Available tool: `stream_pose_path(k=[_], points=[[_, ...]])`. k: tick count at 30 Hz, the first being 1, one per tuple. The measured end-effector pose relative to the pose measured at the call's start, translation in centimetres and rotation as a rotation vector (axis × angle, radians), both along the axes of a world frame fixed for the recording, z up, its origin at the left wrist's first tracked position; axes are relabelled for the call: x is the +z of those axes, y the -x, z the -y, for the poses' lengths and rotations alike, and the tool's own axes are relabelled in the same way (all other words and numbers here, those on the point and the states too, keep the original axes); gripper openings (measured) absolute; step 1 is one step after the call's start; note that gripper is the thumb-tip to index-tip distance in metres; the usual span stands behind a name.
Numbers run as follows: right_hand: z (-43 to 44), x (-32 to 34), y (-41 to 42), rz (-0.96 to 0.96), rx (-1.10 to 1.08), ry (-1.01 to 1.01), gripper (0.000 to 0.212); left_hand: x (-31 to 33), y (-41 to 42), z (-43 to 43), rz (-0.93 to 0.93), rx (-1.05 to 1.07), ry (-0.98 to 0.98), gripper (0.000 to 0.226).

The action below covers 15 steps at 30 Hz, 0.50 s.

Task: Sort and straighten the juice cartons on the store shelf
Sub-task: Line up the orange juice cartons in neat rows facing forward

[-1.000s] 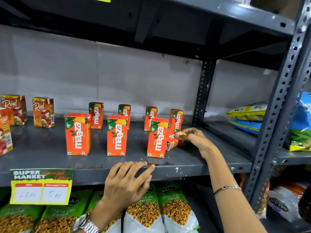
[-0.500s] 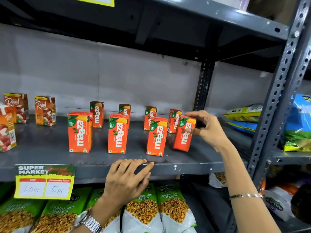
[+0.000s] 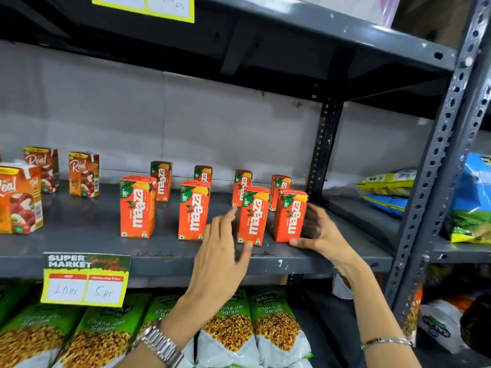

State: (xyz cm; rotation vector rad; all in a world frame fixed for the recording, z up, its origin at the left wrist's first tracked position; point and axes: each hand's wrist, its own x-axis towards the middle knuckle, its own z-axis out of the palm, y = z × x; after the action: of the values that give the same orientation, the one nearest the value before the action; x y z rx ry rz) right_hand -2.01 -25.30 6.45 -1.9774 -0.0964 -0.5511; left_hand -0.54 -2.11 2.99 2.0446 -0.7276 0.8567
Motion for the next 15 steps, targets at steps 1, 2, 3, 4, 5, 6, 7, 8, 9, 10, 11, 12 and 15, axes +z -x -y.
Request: stream_pose_path(k=[1, 2, 3, 4, 5, 6, 7, 8, 9, 10, 11, 12, 15], points=[[0.1, -0.1, -0.2, -0.036, -0.011, 0.012, 0.097, 0.7, -0.2, 0.5, -0.108, -0.021, -0.001, 0.074], [0.1, -0.1, -0.4, -0.064, -0.021, 0.027, 0.09, 1.4, -0.5, 1.0, -0.213, -0.03, -0.031, 0.084], [0.0, -0.1, -0.6, -0.088, -0.026, 0.053, 0.082, 2.0, -1.1, 1.4, -0.297, -0.038, -0.071, 0.09], [0.0, -0.1, -0.7, -0.107, -0.032, 0.086, 0.074, 2.5, -1.7, 1.7, -0.361, -0.057, -0.104, 0.091], [0.1, -0.2, -0.9, -0.116, -0.037, 0.114, 0.068, 2.9, -2.3, 1.9, -0.424, -0.09, -0.127, 0.087], [0.2, -0.3, -1.0, -0.122, -0.04, 0.135, 0.064, 3.2, -2.8, 2.0, -0.48, -0.129, -0.143, 0.08], [0.2, -0.2, -1.0, -0.125, -0.034, 0.139, 0.061, 3.4, -3.2, 2.0, -0.517, -0.159, -0.155, 0.074], [0.3, -0.2, -0.9, -0.133, -0.025, 0.127, 0.058, 3.6, -3.5, 1.9, -0.53, -0.173, -0.163, 0.071], [0.3, 0.0, -0.8, -0.141, -0.007, 0.105, 0.055, 3.7, -3.6, 1.9, -0.529, -0.174, -0.167, 0.07], [0.5, 0.3, -0.6, -0.151, 0.007, 0.086, 0.053, 3.7, -3.6, 1.9, -0.519, -0.171, -0.165, 0.07], [0.6, 0.5, -0.5, -0.156, 0.018, 0.073, 0.051, 3.7, -3.6, 1.9, -0.505, -0.168, -0.157, 0.07], [0.7, 0.7, -0.4, -0.156, 0.019, 0.066, 0.051, 3.6, -3.6, 1.8, -0.493, -0.164, -0.147, 0.07], [1.2, 0.4, -0.3, -0.143, -0.016, 0.062, 0.052, 3.5, -3.7, 1.7, -0.5, -0.162, -0.137, 0.071]])
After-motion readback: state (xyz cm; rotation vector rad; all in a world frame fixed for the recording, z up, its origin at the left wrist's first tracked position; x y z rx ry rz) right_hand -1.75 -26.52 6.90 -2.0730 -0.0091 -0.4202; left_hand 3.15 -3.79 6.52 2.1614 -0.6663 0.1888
